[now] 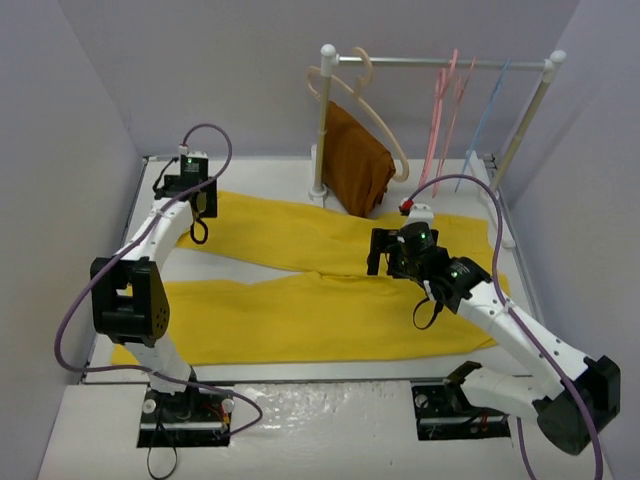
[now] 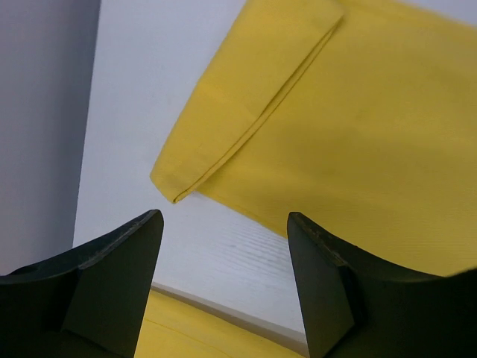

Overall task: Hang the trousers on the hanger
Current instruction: Flatten out the trousers at the center of the board, then fold the trousers at the center of the board.

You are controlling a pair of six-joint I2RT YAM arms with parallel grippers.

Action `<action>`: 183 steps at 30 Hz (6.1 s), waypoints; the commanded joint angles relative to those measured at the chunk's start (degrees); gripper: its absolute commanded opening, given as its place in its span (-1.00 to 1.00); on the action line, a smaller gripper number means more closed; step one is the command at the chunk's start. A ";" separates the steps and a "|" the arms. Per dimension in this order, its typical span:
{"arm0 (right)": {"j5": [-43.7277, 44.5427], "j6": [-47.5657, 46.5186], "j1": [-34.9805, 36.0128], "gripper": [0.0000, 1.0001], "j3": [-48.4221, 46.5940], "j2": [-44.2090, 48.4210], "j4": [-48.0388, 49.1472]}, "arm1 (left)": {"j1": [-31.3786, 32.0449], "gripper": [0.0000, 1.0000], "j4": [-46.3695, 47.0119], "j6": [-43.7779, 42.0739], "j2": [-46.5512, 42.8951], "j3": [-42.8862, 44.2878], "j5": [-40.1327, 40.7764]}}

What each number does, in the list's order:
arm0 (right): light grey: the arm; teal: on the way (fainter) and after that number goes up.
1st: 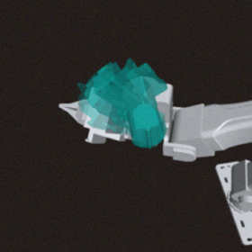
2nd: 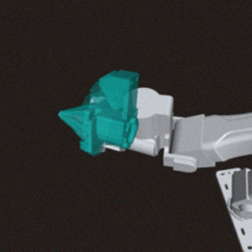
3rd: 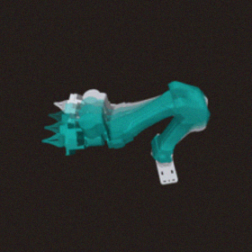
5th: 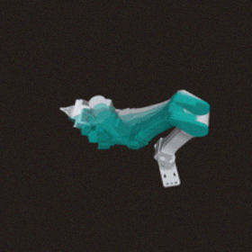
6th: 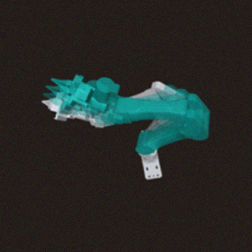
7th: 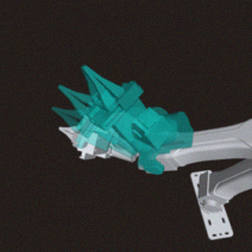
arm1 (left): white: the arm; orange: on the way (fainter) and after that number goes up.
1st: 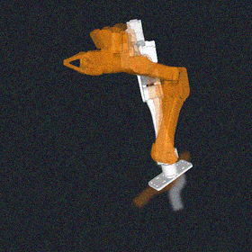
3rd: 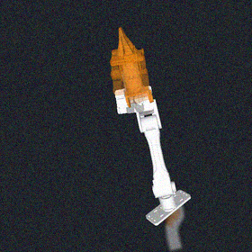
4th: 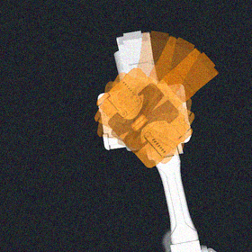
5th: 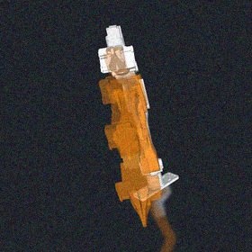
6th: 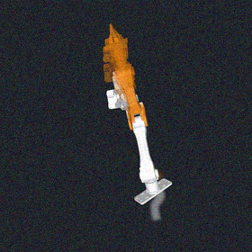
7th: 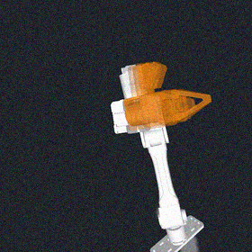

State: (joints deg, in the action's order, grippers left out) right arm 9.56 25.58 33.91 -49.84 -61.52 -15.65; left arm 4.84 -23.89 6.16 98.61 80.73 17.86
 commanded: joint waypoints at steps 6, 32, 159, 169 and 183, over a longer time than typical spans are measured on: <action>-1.62 -6.01 0.45 1.00 -1.70 2.85 0.09 | -2.10 0.29 -3.47 -12.72 13.66 12.46 1.68; -4.70 -8.74 0.45 1.00 2.26 1.46 1.68 | -8.05 -0.56 -5.68 -11.00 26.13 18.40 6.87; -10.04 5.80 -20.51 0.93 11.65 1.82 -1.18 | -23.39 -1.00 -2.31 43.03 -25.16 -40.30 -19.69; -5.01 13.99 -19.35 0.96 17.33 -3.24 -1.41 | -23.24 -1.00 -6.34 40.46 -33.90 -34.46 -21.94; -2.80 15.33 -22.18 0.93 10.71 -22.25 4.08 | -22.25 -1.00 -0.64 37.63 -35.87 -37.57 -27.20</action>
State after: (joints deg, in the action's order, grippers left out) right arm 3.95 40.67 13.47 -36.56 -77.57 -16.49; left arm -17.96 -29.70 43.68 62.46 43.15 -6.42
